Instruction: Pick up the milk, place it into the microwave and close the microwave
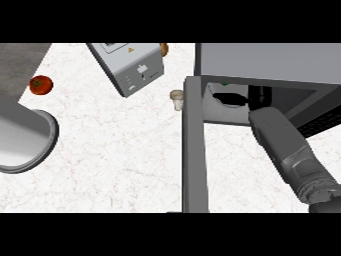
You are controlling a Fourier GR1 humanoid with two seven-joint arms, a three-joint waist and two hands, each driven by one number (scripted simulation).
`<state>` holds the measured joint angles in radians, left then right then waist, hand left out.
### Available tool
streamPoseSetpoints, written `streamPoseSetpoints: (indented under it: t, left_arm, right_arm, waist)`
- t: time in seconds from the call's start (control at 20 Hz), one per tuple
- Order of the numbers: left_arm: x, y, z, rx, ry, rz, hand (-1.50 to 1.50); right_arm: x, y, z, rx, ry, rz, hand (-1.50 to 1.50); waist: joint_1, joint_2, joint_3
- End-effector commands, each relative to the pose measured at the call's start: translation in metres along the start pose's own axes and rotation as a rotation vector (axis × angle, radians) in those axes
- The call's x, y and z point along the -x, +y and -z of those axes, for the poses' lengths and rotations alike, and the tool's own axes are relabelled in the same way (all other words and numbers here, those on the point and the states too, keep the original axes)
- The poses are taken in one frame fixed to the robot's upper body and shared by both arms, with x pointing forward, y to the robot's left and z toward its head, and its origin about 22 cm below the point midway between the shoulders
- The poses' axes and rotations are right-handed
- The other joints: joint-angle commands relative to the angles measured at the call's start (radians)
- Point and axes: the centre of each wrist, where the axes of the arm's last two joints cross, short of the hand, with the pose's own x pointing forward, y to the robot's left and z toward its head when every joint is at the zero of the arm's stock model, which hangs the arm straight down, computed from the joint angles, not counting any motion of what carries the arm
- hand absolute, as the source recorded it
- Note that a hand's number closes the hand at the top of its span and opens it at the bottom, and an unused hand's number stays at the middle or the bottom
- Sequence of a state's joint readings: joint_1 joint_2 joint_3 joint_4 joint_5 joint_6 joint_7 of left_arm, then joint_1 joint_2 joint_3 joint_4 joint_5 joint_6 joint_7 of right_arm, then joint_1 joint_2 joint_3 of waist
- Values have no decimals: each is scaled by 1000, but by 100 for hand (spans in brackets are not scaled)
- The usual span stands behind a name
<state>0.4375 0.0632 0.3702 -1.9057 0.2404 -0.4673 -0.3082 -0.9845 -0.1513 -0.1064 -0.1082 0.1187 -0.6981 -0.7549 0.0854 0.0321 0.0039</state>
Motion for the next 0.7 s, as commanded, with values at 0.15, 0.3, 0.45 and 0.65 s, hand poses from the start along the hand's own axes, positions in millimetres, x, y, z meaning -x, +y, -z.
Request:
streamPoseSetpoints:
  t: [0.15, 0.3, 0.45, 0.65]
  left_arm:
    - [-9, -10, -17, 1, 2, 6, -150]
    - [-5, -15, -19, -12, 18, 17, -150]
    - [-9, -20, -18, 47, 37, 11, -150]
    - [-8, -32, -14, 129, 46, -72, -150]
  right_arm:
    - [11, 11, -27, -64, -9, 196, -150]
    - [15, 16, -38, -88, -10, 265, -150]
    - [12, 31, -55, -72, 4, 316, -150]
    - [29, 27, -74, -144, 40, 445, -150]
  waist:
    - [-29, -14, -1]
    - [-48, -20, -2]
    - [-55, -23, -2]
    - [-71, -28, -3]
